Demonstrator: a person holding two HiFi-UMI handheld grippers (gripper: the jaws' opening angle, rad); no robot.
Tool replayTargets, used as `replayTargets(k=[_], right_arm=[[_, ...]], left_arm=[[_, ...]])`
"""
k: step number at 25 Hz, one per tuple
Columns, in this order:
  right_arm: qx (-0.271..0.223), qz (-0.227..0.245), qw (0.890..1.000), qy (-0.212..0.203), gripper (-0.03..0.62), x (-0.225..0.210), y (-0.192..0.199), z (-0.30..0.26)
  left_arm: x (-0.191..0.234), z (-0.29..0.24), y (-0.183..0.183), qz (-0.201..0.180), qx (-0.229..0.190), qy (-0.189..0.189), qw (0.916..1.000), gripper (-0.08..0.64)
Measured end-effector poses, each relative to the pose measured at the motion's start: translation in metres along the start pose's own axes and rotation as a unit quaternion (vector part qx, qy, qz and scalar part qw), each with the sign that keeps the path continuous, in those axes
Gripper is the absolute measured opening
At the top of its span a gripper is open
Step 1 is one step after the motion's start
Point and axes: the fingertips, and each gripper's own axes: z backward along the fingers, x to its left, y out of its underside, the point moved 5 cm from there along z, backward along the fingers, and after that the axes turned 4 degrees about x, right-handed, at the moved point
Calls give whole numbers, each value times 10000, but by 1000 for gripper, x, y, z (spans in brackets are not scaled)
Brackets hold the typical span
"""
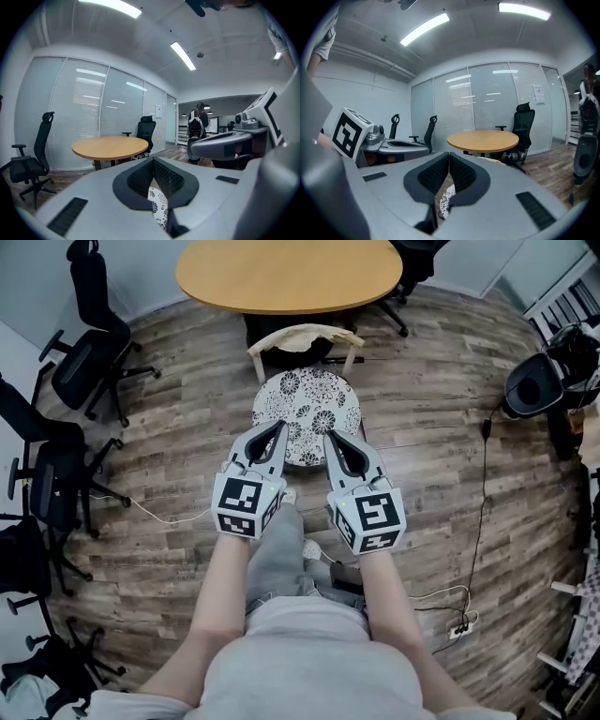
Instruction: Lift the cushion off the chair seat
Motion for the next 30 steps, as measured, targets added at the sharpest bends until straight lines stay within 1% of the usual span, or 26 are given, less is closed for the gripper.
replayTargets(k=[4, 9, 13, 17, 19, 22, 24, 27, 30], right_arm=[[102, -46, 9999, 37, 26, -7, -3, -31], [245, -105, 9996, 106, 26, -19, -2, -72], [414, -183, 9988, 178, 26, -24, 0, -105], [597, -314, 9976, 149, 26, -24, 6, -136], [719, -243, 9971, 112, 26, -23, 10, -151], [880, -92, 9960, 101, 26, -23, 19, -168], [979, -70, 9951, 109, 26, -23, 25, -176], [1070, -194, 9940, 136, 26, -25, 37, -184], [1150, -351, 9926, 165, 26, -30, 51, -193]], left_arm=[[25, -21, -2, 130, -3, 126, 9998, 5], [57, -54, 7, 185, 307, 340, 9988, 5], [85, -78, 12, 348, 422, 400, 9977, 5], [106, -97, 22, 444, 627, 611, 9952, 6], [117, -106, 29, 529, 735, 655, 9937, 14], [131, -117, 41, 724, 836, 702, 9914, 94], [138, -124, 50, 830, 894, 723, 9899, 123], [146, -133, 65, 978, 1024, 784, 9868, 161], [148, -144, 80, 1009, 1166, 859, 9843, 204]])
